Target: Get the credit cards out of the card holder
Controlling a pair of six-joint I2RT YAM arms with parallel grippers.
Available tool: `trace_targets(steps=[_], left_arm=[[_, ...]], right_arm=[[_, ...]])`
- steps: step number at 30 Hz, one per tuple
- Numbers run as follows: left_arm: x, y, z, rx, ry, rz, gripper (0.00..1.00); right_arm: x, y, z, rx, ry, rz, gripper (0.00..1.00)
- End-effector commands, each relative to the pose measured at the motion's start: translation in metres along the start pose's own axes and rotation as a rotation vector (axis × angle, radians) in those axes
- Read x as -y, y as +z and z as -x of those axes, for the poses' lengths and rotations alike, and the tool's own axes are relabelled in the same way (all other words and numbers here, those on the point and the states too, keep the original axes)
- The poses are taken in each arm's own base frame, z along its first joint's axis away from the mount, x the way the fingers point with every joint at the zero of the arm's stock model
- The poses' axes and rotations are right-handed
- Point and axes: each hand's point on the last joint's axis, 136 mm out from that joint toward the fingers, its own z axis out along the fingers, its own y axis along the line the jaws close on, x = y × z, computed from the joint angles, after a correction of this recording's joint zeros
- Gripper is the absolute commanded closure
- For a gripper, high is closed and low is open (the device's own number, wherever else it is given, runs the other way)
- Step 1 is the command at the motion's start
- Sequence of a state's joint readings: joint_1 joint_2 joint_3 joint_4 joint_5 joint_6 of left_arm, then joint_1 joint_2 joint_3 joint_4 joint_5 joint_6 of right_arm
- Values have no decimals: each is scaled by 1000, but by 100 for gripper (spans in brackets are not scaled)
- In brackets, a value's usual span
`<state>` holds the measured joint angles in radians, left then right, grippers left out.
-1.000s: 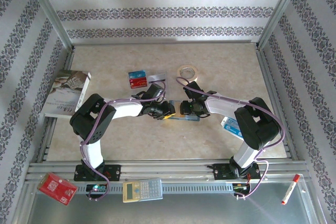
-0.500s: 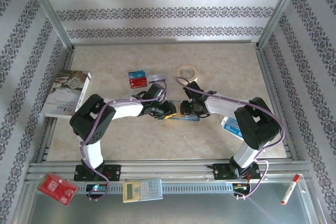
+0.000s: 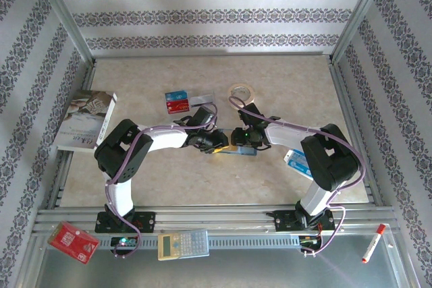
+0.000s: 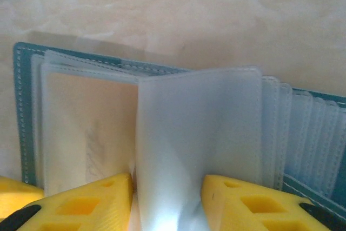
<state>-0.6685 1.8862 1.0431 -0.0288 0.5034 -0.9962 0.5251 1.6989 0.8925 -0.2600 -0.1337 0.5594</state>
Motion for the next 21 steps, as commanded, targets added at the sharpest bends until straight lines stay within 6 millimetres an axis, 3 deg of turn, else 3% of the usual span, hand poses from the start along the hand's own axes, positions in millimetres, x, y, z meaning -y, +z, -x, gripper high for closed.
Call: trace_targets(steps=[1, 4, 15, 21], left_arm=[[13, 9, -10, -48, 21, -93, 68], [35, 2, -4, -35, 36, -207, 69], [64, -8, -2, -29, 108, -309, 69], [82, -5, -1, -35, 136, -341, 68]], right_arm=[[25, 22, -54, -193, 78, -32, 54], [20, 12, -45, -160, 100, 16, 54], [14, -44, -5, 26, 181, 106, 49], [35, -74, 9, 163, 261, 81, 47]])
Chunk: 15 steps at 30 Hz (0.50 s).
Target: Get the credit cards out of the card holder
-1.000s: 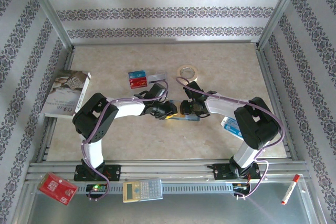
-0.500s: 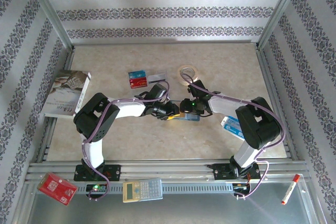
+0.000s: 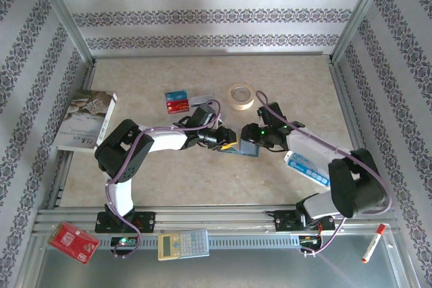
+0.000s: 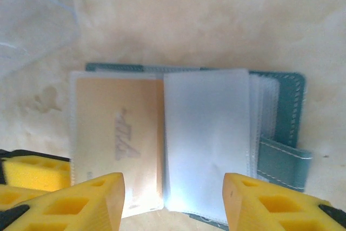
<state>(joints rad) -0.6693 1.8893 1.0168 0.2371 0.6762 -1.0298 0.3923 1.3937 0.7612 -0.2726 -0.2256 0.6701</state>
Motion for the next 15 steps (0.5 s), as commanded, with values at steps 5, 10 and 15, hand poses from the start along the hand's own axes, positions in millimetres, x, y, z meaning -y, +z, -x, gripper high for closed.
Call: trace_targets(steps=[5, 10, 15], left_arm=[[43, 21, 0, -37, 80, -105, 68], [29, 34, -8, -81, 49, -82, 68], [25, 22, -2, -40, 71, -31, 69]], right_arm=[[32, -31, 14, 144, 107, -63, 46], [37, -42, 18, 192, 110, -65, 48], [28, -39, 15, 166, 80, -18, 52]])
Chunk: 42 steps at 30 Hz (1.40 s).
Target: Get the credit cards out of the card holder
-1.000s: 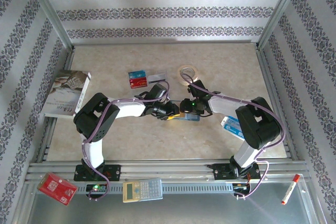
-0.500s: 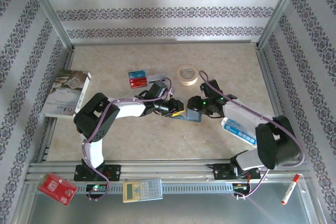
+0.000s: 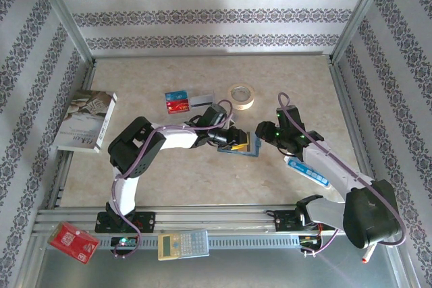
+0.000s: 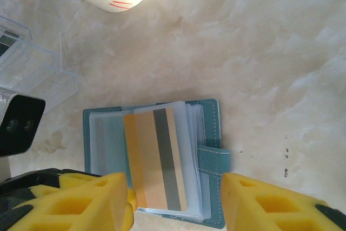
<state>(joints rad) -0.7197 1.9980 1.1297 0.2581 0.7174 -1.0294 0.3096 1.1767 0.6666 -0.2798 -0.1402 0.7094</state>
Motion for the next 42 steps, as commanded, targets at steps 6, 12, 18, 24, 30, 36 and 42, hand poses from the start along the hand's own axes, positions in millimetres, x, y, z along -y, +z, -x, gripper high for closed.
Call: trace_targets(steps=[6, 12, 18, 24, 30, 36, 42], left_arm=[[-14, -28, 14, 99, -37, 75, 71], [-41, -26, 14, 110, -138, 173, 74], [-50, -24, 17, 116, -139, 215, 73], [-44, -9, 24, 94, -143, 160, 73], [-45, -4, 22, 72, -141, 147, 74], [-36, -5, 23, 62, -98, 109, 78], [-35, -15, 27, 79, -74, 107, 87]], right_arm=[[-16, 23, -23, -131, -50, 59, 66], [-17, 47, -44, -234, -86, 22, 73], [-6, 61, -54, -288, -81, -21, 69], [-2, 70, -64, -336, -67, -27, 69], [0, 73, -70, -371, -51, -12, 69], [5, 74, -72, -377, -46, -32, 70], [14, 71, -69, -360, -45, -71, 70]])
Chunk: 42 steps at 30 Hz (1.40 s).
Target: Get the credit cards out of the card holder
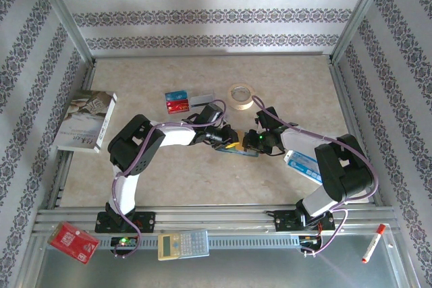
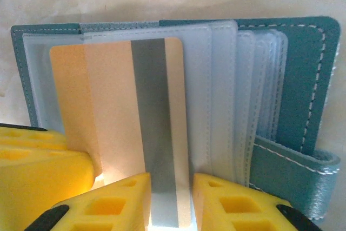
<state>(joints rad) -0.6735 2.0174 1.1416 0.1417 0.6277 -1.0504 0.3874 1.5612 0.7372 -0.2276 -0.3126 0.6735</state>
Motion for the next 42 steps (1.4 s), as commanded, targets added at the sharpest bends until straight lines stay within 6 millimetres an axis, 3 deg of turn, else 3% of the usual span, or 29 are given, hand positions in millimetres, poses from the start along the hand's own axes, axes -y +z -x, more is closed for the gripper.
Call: trace_targets(steps=[1, 6, 11, 15, 19, 25, 30, 37, 42], left_arm=[[7, -9, 9, 22, 47, -29, 89], [6, -21, 10, 25, 84, -18, 100], [-1, -43, 3, -6, 161, 38, 100], [-4, -80, 10, 36, 300, 167, 100], [8, -125, 24, 109, 451, 261, 100], [22, -184, 47, 226, 577, 293, 100], [27, -228, 68, 335, 681, 256, 100], [20, -275, 92, 420, 754, 223, 100], [25, -284, 91, 345, 960, 198, 100]], right_arm=[[19, 1, -4, -16, 11, -70, 70], [26, 0, -3, -13, 33, -85, 70], [31, -2, -2, -3, 47, -96, 71], [24, -8, 6, 23, 38, -75, 70], [-1, -23, 21, 81, -2, 18, 68], [-42, -75, 52, 261, -77, 156, 50], [-48, -109, 70, 390, -77, 203, 33], [-40, -120, 73, 445, -44, 237, 10], [-34, -123, 74, 461, -29, 242, 2]])
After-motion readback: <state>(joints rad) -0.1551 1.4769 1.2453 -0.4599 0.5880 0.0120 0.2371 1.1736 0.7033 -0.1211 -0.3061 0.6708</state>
